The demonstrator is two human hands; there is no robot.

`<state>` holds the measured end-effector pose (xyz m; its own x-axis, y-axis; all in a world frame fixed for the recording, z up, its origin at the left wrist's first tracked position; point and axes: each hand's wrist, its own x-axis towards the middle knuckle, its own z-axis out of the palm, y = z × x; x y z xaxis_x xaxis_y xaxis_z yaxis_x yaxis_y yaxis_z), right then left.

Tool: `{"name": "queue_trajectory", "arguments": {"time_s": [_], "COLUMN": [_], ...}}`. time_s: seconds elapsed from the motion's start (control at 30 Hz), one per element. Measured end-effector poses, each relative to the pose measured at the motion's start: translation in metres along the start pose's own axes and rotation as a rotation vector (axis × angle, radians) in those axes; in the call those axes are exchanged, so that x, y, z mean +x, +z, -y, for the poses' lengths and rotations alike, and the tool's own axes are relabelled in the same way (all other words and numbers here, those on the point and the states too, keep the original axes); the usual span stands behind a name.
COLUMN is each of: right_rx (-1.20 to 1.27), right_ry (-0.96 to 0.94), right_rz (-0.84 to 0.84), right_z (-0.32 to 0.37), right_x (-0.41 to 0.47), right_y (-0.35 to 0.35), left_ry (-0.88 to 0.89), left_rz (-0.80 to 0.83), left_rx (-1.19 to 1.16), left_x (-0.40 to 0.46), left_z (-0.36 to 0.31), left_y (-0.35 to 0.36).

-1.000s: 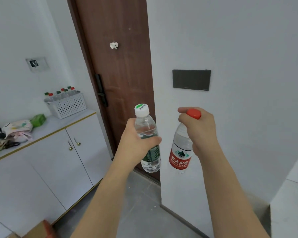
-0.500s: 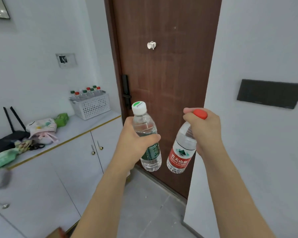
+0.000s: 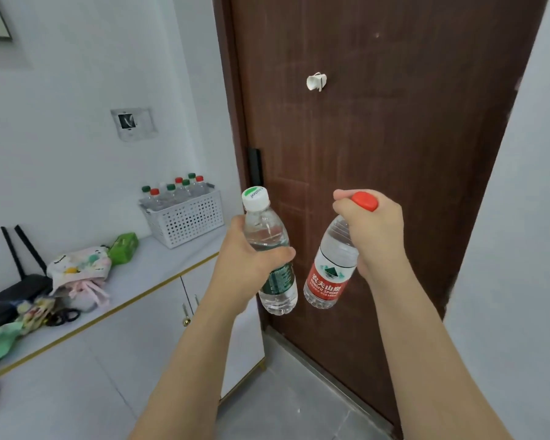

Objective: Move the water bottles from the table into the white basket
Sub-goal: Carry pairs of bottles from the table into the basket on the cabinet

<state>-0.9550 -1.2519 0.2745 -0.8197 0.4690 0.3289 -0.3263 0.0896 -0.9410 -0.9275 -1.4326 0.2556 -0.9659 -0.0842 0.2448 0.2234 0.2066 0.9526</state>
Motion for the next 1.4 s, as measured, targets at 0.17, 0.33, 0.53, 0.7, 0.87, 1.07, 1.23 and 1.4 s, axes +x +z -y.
{"name": "queue_trajectory", "arguments": {"time_s": [0.17,0.33,0.53,0.7,0.87,1.07,1.23,1.4], "right_rx": [0.048,0.114,0.135,0.169,0.181,0.163,0.168,0.091], "right_ry": [-0.015,-0.01,0.022,0.05,0.03,-0.066,-0.081,-0.071], "right_rz": [-0.002,0.012,0.069,0.11,0.118,0.205,0.241,0.248], "right_z": [-0.024,-0.049,-0.066,-0.085,-0.097,-0.106,-0.128,-0.165], "right_x": [0.073,0.122,0.167,0.195,0.232,0.284,0.323,0.35], "right_y": [0.043,0.088,0.163,0.248,0.348,0.478,0.559,0.605], "left_ry": [0.029,0.035,0.014,0.043,0.077,0.157,0.172,0.142], "left_rz": [-0.025,-0.06,-0.108,-0.162,-0.246,-0.467,-0.592,-0.532], "left_rx": [-0.005,-0.05,-0.065,-0.065,-0.063,-0.082,-0.033,0.013], "left_x": [0.089,0.155,0.228,0.298,0.379,0.465,0.52,0.562], "left_z": [0.009,0.035,0.068,0.097,0.121,0.149,0.188,0.22], "left_y": [0.008,0.009,-0.022,-0.071,-0.135,-0.2,-0.226,-0.225]}}
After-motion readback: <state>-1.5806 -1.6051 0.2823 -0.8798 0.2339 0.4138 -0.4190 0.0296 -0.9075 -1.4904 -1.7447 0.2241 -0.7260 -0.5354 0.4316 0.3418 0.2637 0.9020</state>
